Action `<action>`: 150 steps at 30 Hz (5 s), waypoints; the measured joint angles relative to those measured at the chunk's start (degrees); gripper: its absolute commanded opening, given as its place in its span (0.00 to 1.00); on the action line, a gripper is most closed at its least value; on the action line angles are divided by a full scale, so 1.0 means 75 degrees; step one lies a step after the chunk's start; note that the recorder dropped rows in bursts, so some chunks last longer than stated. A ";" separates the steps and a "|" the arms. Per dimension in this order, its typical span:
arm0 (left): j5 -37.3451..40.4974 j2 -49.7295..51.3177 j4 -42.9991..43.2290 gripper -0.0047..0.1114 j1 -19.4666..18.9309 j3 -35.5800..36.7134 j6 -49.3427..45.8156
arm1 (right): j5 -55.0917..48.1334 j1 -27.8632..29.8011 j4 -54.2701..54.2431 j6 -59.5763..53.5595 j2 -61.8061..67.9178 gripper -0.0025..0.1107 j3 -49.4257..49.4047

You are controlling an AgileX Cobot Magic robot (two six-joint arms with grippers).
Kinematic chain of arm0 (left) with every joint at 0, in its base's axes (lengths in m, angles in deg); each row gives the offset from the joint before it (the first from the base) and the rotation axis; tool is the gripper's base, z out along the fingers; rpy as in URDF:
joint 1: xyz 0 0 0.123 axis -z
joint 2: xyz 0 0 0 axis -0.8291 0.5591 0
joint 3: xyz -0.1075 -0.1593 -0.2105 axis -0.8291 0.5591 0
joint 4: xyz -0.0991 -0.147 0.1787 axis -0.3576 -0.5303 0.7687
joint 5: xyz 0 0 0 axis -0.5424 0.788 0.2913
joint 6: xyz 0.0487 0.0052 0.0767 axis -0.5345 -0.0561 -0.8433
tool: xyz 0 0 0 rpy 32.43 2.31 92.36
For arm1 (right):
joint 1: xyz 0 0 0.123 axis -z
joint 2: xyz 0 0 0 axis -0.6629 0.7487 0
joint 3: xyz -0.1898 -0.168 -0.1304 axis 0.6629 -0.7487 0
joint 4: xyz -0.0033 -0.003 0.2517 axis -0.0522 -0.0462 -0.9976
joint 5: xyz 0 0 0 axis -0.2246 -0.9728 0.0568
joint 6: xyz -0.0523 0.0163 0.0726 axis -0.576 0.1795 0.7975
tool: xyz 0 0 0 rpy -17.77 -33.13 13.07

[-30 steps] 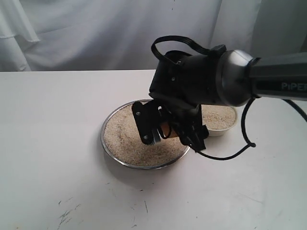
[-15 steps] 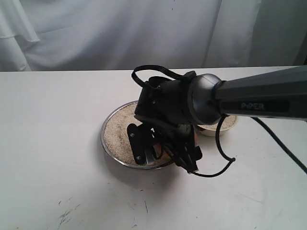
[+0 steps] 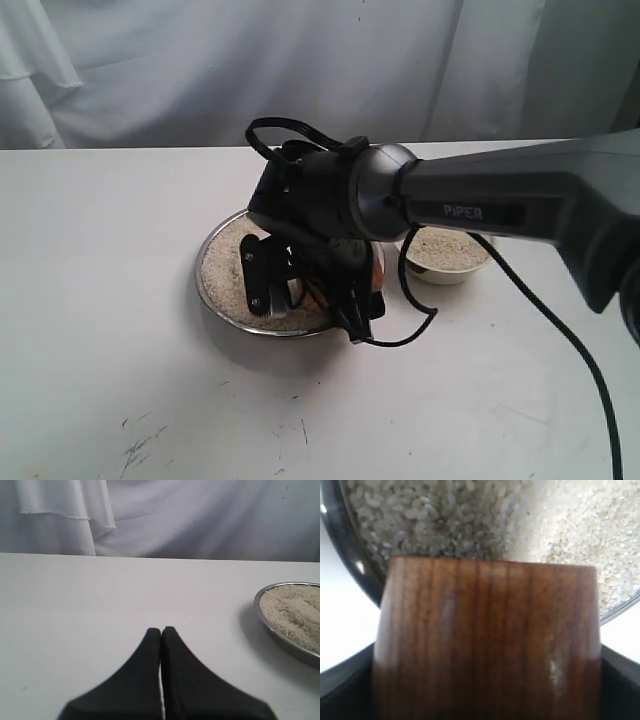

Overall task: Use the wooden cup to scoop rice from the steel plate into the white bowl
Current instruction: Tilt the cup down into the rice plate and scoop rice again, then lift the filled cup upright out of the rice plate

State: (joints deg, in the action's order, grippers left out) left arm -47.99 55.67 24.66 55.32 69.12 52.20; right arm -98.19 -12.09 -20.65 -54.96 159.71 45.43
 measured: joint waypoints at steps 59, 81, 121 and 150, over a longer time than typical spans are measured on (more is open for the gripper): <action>0.0000 0.0000 0.0000 0.04 0.0000 0.0000 0.0000 | 0.1390 0.0250 0.3702 -0.1237 0.1254 0.02 0.0543; 0.0000 0.0000 0.0000 0.04 0.0000 0.0000 0.0000 | 0.1538 0.0069 0.3604 -0.1098 0.1370 0.02 0.0574; 0.0000 0.0000 0.0000 0.04 0.0000 0.0000 0.0000 | 0.3048 0.1230 -0.2324 -0.2653 0.1292 0.02 0.1384; 0.0000 0.0000 0.0000 0.04 0.0000 0.0000 0.0000 | 0.2865 0.2653 -0.9544 -0.7093 0.1361 0.02 0.1384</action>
State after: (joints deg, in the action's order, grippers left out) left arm -47.99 55.67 24.66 55.32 69.12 52.20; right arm -76.70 7.81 -92.23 -108.16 169.92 55.81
